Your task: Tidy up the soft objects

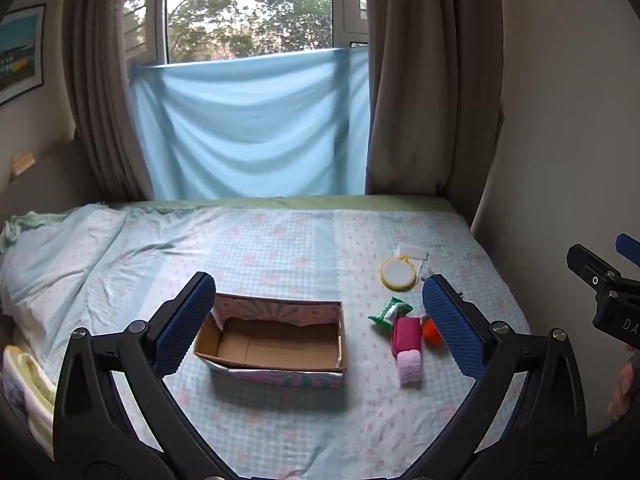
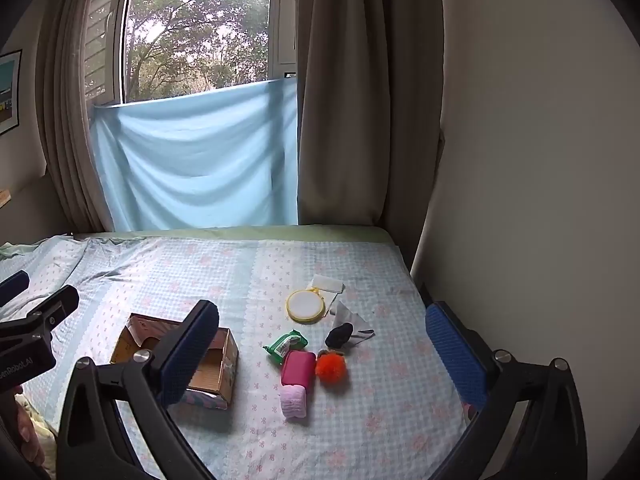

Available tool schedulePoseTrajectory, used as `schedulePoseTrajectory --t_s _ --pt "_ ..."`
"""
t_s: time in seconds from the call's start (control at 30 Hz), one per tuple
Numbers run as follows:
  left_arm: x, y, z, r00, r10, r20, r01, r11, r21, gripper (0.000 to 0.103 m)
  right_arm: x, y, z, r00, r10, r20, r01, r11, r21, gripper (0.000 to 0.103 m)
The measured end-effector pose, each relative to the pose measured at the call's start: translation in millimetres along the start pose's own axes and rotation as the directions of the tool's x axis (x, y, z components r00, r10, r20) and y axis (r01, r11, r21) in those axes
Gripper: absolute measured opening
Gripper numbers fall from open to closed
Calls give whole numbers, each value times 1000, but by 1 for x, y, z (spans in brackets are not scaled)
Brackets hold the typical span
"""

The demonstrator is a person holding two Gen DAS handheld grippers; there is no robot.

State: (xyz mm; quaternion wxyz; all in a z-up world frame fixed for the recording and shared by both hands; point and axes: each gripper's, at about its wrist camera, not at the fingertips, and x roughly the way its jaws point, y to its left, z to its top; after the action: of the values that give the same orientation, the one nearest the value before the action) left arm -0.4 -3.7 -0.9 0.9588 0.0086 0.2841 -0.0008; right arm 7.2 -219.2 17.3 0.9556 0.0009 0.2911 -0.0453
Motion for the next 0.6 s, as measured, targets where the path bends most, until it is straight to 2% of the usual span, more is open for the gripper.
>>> schedulePoseTrajectory --t_s 0.6 --pt "-3 0 1 1000 -2 3 2 1000 3 103 -3 3 -3 1000 -1 14 1 1000 6 103"
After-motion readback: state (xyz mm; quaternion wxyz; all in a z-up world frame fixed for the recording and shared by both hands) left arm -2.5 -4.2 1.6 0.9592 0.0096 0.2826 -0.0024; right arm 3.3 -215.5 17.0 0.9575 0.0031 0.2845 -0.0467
